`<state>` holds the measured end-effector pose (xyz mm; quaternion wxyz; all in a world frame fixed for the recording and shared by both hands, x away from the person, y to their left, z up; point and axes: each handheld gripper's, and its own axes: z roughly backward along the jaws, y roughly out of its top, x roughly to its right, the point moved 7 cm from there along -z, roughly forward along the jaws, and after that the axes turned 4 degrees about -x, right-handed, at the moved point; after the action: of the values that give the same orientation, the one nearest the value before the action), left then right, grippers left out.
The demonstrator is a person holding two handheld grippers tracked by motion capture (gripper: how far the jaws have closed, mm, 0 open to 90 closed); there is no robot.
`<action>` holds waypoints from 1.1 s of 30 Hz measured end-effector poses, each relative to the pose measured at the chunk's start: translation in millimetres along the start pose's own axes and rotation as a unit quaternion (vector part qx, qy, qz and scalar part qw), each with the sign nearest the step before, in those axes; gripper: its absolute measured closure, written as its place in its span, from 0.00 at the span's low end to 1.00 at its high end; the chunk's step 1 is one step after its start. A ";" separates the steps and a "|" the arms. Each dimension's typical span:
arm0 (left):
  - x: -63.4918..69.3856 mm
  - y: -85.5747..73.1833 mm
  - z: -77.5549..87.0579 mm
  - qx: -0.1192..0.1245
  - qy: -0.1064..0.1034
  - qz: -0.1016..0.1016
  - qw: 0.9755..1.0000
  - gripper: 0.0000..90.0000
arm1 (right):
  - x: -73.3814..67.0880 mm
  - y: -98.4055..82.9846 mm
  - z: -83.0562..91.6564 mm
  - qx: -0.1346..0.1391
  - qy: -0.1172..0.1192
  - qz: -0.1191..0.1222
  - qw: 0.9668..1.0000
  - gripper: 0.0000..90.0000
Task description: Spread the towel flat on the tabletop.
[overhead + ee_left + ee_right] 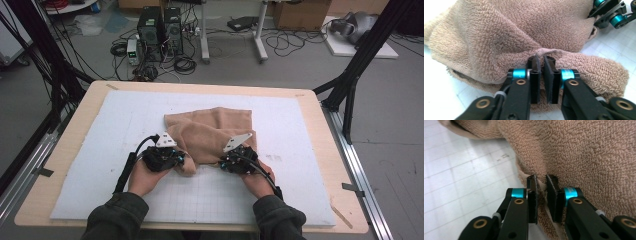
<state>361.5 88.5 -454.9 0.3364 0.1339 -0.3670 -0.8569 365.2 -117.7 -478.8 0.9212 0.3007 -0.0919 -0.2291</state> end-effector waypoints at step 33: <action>-40.0 5.7 40.6 0.038 0.009 0.054 0.998 0.90 | 37.7 -1.5 33.1 0.022 0.006 -0.043 0.999 0.89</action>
<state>374.4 134.6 -423.2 0.3797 0.1343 -0.4032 -0.8217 387.6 -153.7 -451.9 0.9043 0.3256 -0.0782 -0.2649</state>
